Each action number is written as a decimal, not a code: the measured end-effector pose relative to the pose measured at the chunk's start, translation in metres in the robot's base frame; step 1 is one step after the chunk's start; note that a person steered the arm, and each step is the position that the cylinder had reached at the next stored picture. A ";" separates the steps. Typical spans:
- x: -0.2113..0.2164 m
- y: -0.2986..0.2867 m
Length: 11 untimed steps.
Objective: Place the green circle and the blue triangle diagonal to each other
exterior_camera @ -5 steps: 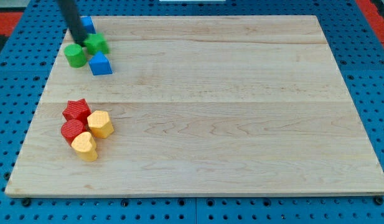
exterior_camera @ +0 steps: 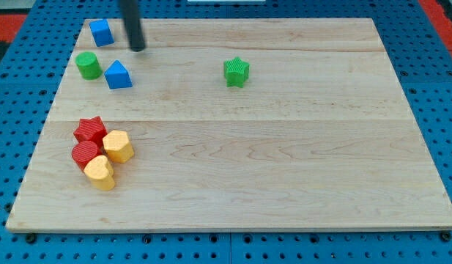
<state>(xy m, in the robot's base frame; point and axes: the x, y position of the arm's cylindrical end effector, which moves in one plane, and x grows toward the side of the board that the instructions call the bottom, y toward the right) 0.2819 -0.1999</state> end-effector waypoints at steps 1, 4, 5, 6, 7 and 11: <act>0.021 -0.072; 0.095 0.042; 0.101 0.094; 0.076 0.095; 0.046 0.034; -0.001 0.070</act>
